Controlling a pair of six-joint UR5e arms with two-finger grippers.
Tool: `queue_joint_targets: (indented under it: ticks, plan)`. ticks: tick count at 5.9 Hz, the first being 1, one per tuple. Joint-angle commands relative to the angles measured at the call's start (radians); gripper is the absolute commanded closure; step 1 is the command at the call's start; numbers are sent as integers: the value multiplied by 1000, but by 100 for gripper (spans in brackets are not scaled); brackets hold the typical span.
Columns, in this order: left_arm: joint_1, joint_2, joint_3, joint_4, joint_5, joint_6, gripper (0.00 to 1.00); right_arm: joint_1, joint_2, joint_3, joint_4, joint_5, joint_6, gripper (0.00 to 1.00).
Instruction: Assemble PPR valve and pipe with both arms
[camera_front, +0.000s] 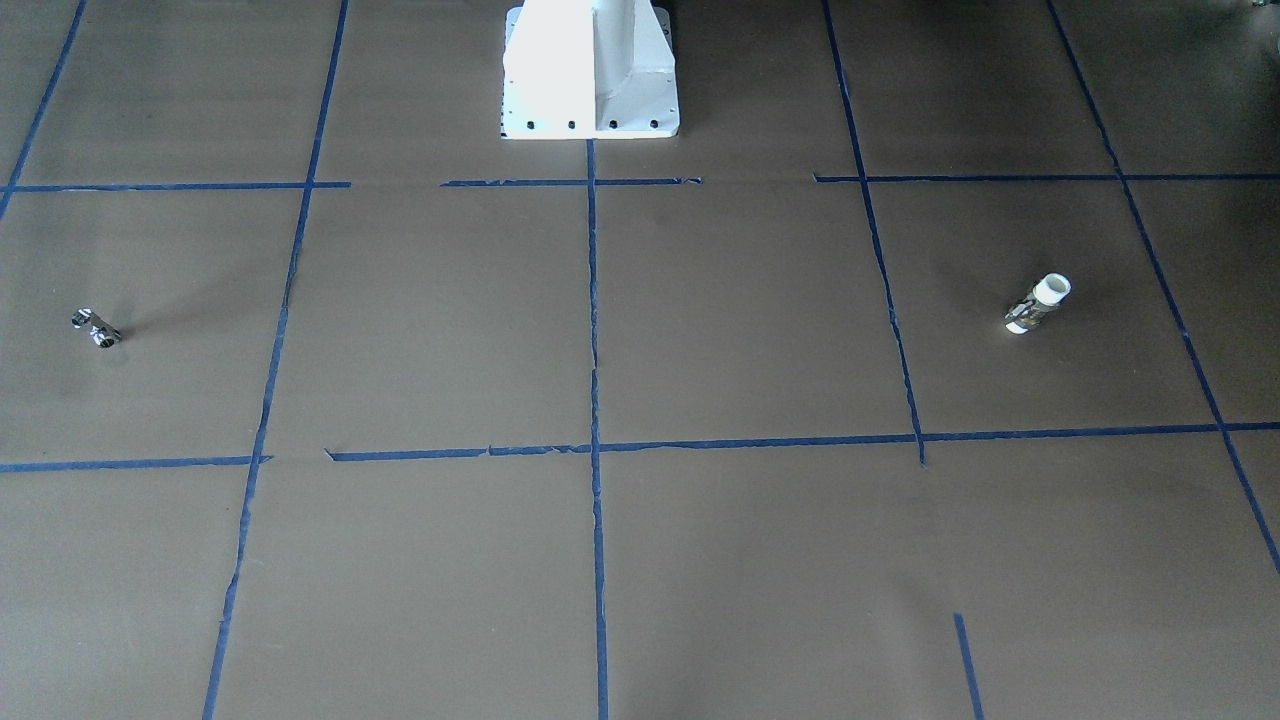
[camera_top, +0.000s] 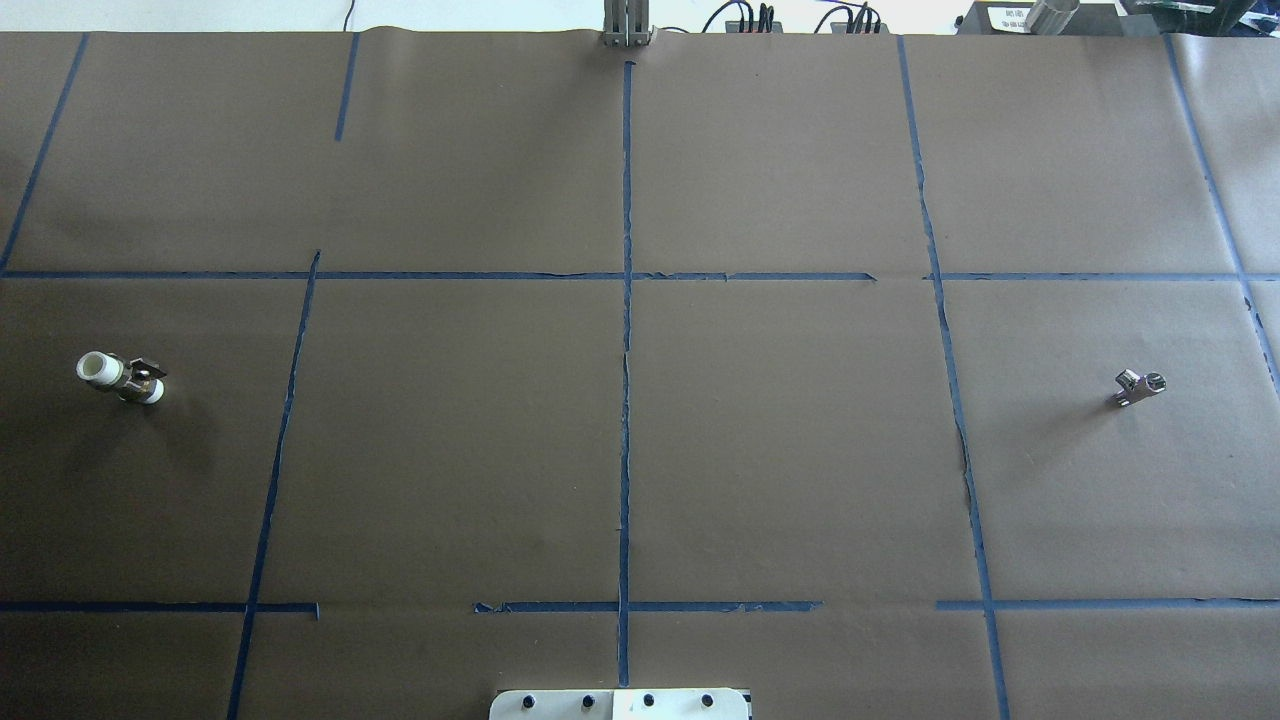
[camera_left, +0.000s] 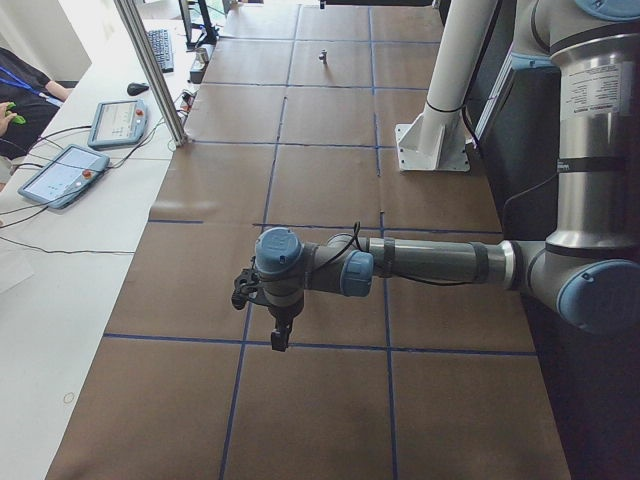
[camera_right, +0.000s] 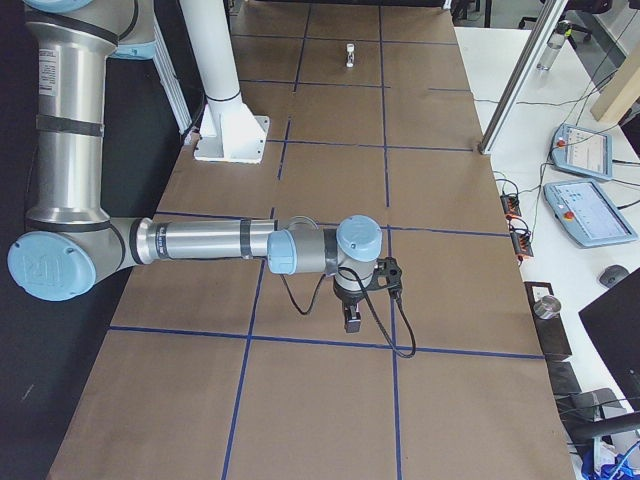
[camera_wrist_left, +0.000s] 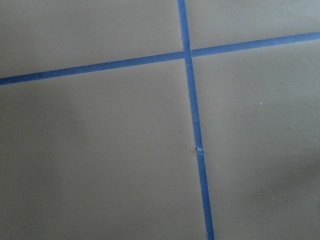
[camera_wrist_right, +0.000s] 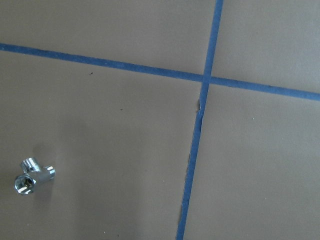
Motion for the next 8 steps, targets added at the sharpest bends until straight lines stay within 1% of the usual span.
queue_joint_targets:
  ticks: [1, 2, 3, 4, 5, 6, 7, 8]
  plan:
    - [9, -90, 19, -3, -8, 12, 0, 0, 31, -11, 0, 2, 5, 0]
    - [20, -91, 2, -13, -8, 11, 0, 0, 34, -9, 0, 4, 14, 0]
    - [112, -82, -7, -145, -11, -36, 0, -1, 44, 0, 2, 4, 14, 0]
    - [195, -61, -30, -200, 0, -274, 0, -3, 48, 0, 2, 5, 16, 0]
    - [278, -23, -93, -246, 17, -437, 0, -3, 52, -1, 0, 5, 16, 0]
    - [384, 0, -143, -253, 97, -583, 0, -3, 52, -1, 0, 5, 16, 0]
    - [467, 20, -156, -309, 130, -676, 0, -3, 52, -4, 0, 5, 14, 0]
    - [516, 34, -156, -363, 133, -752, 0, -3, 52, -4, -1, 5, 14, 0]
